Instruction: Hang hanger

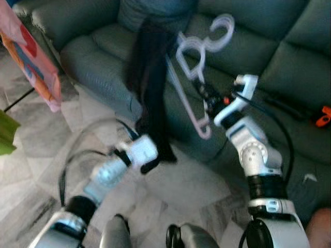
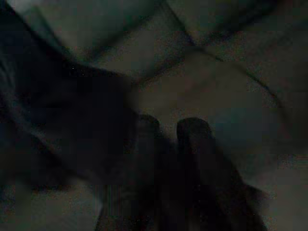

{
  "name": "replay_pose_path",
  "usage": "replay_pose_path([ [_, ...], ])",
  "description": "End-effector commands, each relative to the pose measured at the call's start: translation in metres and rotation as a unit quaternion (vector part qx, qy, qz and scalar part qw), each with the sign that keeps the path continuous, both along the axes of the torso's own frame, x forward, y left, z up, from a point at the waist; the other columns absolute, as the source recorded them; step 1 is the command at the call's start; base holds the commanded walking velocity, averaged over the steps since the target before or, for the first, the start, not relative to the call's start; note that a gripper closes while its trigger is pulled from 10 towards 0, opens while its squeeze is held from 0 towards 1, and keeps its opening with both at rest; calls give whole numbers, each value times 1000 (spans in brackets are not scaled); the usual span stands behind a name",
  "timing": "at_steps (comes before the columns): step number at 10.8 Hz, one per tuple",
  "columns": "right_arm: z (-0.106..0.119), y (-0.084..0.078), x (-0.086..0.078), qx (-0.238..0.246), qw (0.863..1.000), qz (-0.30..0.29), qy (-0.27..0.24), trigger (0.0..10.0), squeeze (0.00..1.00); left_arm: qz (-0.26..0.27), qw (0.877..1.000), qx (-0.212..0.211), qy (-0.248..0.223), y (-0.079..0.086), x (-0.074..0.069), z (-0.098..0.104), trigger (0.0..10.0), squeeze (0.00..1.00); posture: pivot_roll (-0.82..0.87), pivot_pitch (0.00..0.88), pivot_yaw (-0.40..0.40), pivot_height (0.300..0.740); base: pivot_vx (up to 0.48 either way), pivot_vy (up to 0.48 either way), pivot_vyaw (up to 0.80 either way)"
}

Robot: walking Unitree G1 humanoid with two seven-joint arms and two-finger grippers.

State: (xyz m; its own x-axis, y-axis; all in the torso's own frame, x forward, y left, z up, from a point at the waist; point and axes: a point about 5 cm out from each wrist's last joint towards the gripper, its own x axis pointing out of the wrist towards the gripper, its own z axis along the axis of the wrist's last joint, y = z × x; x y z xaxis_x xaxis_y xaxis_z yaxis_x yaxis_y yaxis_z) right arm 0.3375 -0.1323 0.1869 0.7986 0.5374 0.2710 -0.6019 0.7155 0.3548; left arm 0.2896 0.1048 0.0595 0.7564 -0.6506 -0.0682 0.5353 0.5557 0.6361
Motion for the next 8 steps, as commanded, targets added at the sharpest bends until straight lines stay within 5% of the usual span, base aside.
replay_pose_path([
  [1,15,2,-5,-1,999,6,-47,10000,0,-3,1000,7,19,1,-3,-7,10000,1000,10,140,-79,740,0,0,0],
  [4,16,8,-12,-45,996,14,-73,10000,0,-8,1000,-9,27,1,-5,-7,10000,1000,10,139,-80,740,0,0,0],
  [6,13,13,-20,-86,991,34,-94,10000,0,69,997,-36,-6,22,7,4,10000,1000,12,139,-81,740,0,0,0],
  [8,7,17,-29,-108,987,68,-99,10000,0,170,979,-98,-52,44,29,30,10000,1000,11,136,-81,740,0,0,0],
])
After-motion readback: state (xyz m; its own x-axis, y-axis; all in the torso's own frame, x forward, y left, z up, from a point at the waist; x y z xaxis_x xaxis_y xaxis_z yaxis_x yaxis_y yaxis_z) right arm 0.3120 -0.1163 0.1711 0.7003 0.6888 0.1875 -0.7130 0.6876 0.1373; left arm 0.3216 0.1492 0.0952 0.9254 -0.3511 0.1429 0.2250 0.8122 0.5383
